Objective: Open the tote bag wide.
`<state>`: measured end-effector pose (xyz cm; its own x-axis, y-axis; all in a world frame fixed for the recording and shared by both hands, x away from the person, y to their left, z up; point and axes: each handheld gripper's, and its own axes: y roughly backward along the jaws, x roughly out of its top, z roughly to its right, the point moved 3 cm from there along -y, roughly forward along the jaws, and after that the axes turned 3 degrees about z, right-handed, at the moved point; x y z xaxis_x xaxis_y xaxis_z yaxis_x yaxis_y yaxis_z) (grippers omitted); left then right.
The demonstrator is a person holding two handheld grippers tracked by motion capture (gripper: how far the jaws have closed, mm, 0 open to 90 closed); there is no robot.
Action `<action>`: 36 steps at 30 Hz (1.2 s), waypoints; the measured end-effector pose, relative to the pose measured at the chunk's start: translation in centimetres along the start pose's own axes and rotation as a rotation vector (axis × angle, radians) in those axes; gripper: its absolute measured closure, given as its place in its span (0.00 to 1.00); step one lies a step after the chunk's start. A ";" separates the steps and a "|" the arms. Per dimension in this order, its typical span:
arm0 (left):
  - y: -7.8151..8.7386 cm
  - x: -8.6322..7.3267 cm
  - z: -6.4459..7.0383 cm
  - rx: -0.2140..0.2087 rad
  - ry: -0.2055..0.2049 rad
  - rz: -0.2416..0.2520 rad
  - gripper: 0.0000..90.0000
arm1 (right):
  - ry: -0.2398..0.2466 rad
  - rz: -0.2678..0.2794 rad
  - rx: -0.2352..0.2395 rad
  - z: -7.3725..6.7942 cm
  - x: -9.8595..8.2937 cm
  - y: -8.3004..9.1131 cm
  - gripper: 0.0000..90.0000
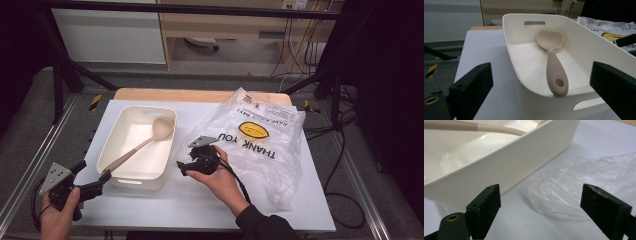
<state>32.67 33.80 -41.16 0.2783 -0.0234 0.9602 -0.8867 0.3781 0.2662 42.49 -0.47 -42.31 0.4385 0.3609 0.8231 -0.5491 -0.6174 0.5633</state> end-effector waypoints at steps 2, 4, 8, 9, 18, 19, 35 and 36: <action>0.0 0.0 0.0 -0.001 0.001 -0.001 0.05 | -0.007 0.009 0.006 0.5 0.1 0.8 0.15; 0.0 0.0 0.0 0.000 -0.002 0.004 0.05 | -0.019 0.018 0.018 1.1 0.1 1.5 0.14; 0.2 0.1 0.0 0.003 0.003 0.020 0.05 | -0.034 0.028 0.034 1.9 0.1 2.8 0.11; 0.2 0.2 0.0 0.004 0.001 0.020 0.05 | -0.036 0.043 0.037 2.6 -0.1 3.8 0.10; 0.1 0.1 0.0 0.004 0.005 0.011 0.05 | -0.042 0.085 -0.025 6.9 -1.3 7.6 0.09; 0.1 0.1 0.0 0.004 0.004 0.012 0.05 | -0.050 0.088 -0.034 7.5 -1.5 8.1 0.09; 0.0 0.0 0.0 0.001 0.009 -0.001 0.05 | -0.053 0.082 -0.148 14.4 -4.3 11.1 0.09; 0.0 0.0 0.1 -0.001 0.007 -0.002 0.05 | -0.055 0.073 -0.150 14.5 -4.5 10.9 0.09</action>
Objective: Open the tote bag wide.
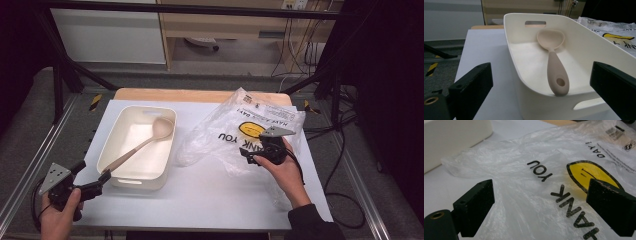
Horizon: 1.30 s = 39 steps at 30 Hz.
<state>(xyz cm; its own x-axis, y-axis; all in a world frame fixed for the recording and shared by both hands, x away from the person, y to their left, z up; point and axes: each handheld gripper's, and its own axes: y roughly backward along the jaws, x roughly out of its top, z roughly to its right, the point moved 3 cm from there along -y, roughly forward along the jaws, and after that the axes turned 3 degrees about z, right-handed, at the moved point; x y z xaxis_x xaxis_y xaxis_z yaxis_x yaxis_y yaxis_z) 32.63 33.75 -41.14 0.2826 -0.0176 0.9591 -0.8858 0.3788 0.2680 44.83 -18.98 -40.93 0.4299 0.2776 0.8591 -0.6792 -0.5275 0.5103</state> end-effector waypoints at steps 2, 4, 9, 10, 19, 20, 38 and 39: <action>-0.1 0.0 0.1 -0.006 -0.004 -0.005 0.05 | -0.002 -0.012 0.000 0.2 -0.3 -0.3 0.09; -0.1 -0.1 0.1 -0.007 -0.007 -0.008 0.05 | -0.008 -0.018 0.002 0.4 -0.5 -0.6 0.09; -0.1 0.0 0.1 -0.007 -0.004 -0.006 0.05 | -0.027 -0.022 0.005 0.9 -0.8 -1.0 0.09; -0.1 0.0 0.1 -0.006 -0.004 -0.007 0.05 | -0.031 -0.021 0.005 1.0 -0.9 -1.1 0.09; -0.1 -0.1 0.1 -0.003 -0.005 -0.010 0.05 | -0.055 -0.030 0.014 1.8 -1.1 -2.2 0.11; -0.1 -0.1 0.1 -0.001 -0.005 -0.013 0.05 | -0.060 -0.032 0.016 1.8 -1.1 -2.2 0.11; -0.2 -0.1 0.0 -0.003 -0.003 -0.014 0.05 | 0.012 -0.177 0.010 0.7 -3.7 -4.8 0.07; -0.2 -0.1 0.1 -0.004 -0.002 -0.015 0.05 | 0.018 -0.183 0.008 0.7 -3.9 -5.0 0.07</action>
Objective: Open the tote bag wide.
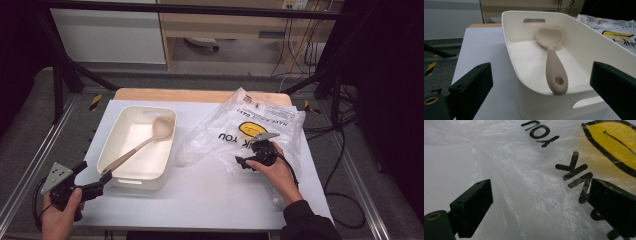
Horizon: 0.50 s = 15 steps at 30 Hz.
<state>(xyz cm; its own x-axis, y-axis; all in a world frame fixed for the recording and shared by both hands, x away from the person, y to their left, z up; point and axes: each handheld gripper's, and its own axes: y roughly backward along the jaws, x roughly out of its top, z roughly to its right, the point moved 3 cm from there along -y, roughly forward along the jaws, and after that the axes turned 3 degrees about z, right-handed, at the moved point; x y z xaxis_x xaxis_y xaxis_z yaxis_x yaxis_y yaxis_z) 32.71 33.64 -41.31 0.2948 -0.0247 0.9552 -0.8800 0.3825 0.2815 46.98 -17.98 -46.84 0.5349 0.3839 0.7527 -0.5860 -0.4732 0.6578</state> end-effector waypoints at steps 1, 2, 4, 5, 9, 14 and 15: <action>0.0 0.0 0.0 0.001 0.000 0.001 0.05 | 0.004 -0.009 -0.005 0.0 -0.1 -0.1 0.07; 0.0 0.0 0.0 0.000 0.000 0.001 0.05 | 0.012 -0.020 -0.008 0.0 -0.3 -0.3 0.07; 0.0 0.0 0.0 0.002 0.000 0.001 0.05 | 0.013 -0.029 -0.012 0.0 -0.5 -0.6 0.07; 0.0 0.0 0.0 0.001 0.001 0.000 0.05 | 0.016 -0.035 -0.013 0.1 -0.5 -0.7 0.07; 0.0 0.0 0.0 0.000 0.001 0.002 0.05 | 0.017 -0.041 -0.019 0.0 -0.7 -0.9 0.11; 0.0 0.0 0.0 0.002 0.002 0.001 0.05 | 0.017 -0.026 -0.026 0.1 -0.6 -0.6 0.25; 0.1 0.0 0.0 0.003 0.002 0.002 0.05 | 0.014 -0.024 -0.028 0.1 -0.6 -0.6 0.27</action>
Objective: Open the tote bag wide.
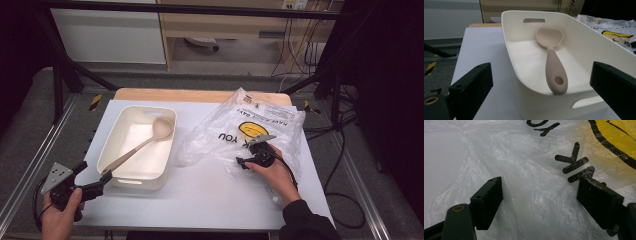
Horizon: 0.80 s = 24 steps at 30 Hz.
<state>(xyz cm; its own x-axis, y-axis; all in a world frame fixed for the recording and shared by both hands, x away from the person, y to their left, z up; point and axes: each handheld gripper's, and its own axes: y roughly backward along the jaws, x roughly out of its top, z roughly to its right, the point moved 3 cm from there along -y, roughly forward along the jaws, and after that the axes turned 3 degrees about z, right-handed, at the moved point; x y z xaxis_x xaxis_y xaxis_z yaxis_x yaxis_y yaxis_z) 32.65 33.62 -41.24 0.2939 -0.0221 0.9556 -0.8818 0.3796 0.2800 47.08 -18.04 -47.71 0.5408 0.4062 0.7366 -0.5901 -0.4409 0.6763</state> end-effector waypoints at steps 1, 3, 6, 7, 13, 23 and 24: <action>0.0 0.0 0.0 -0.001 0.000 0.004 0.05 | 0.000 0.001 -0.002 0.0 0.0 0.1 0.32; 0.1 0.1 0.0 0.001 0.002 0.006 0.05 | 0.004 0.008 0.002 0.1 0.1 0.1 0.40; 0.1 0.2 0.0 0.003 0.002 0.007 0.05 | 0.003 0.017 0.007 0.2 0.2 0.2 0.53; 0.2 0.3 0.0 0.007 0.004 0.012 0.05 | -0.003 0.020 0.008 0.2 0.2 0.2 0.57; 0.1 0.8 0.3 -0.003 -0.008 0.012 0.05 | -0.033 0.028 0.011 0.9 0.3 0.2 0.83; 0.0 2.3 1.4 -0.025 -0.017 0.034 0.05 | -0.059 0.047 0.036 1.1 0.8 0.5 1.00; 0.0 2.5 1.6 -0.030 -0.024 0.033 0.05 | -0.060 0.051 0.041 1.0 1.0 0.7 1.00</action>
<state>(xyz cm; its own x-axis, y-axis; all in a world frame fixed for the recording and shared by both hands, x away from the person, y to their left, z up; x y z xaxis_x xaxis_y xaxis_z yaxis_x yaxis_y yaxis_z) 32.83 32.08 -38.75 0.2561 -0.0311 0.9662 -0.8791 0.4082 0.2461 47.79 -18.76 -46.49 0.5465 0.3340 0.7680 -0.5935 -0.4926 0.6365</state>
